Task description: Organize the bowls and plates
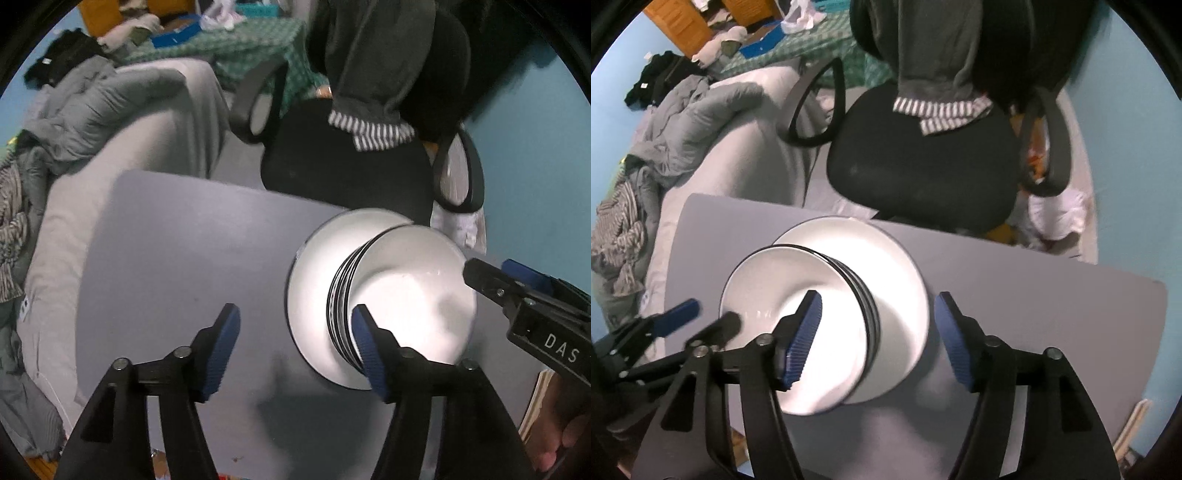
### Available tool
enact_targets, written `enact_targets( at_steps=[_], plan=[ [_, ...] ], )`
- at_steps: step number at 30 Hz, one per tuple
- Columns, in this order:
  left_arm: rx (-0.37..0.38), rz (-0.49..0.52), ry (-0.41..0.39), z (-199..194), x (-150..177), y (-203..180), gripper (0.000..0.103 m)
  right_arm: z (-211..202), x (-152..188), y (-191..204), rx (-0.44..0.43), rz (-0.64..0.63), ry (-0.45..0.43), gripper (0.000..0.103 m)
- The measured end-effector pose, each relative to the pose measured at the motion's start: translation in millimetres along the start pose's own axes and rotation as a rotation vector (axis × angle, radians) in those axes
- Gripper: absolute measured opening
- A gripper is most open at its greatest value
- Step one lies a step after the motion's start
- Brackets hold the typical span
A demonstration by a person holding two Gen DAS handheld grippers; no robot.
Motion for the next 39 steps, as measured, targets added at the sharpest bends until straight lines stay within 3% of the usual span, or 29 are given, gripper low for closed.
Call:
enact_targets(
  at_steps=[5, 14, 24, 39],
  plan=[
    [-0.014, -0.004, -0.111, -50.4, 4.5, 0.7, 0.078, -40.0, 4.9, -1.8, 0.093, -0.073, -0.104, 0.072],
    [-0.002, 0.051, -0.189, -110.1, 24.2, -17.6, 0.081, -106.3, 19.4, -6.1, 0.109, -0.098, -0.205, 0.075],
    [0.069, 0.039, -0.290, -171.8, 35.7, -26.4, 0.081, -158.5, 38.5, 1.3, 0.081, -0.086, -0.275, 0.075],
    [0.107, -0.006, -0.418, -227.1, 47.0, -9.8, 0.087, -213.7, 59.4, 5.7, 0.048, -0.041, -0.373, 0.076]
  ],
)
Point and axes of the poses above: each gripper's, at about its wrist camera, not at the fingertips, and z roughly the way its jaws point, y to its left, x to its underside, the point moved 6 cm from there along z, roughly the way its jaws point, and after that the axes turned 3 degrees about y, right-handed, at the moved point
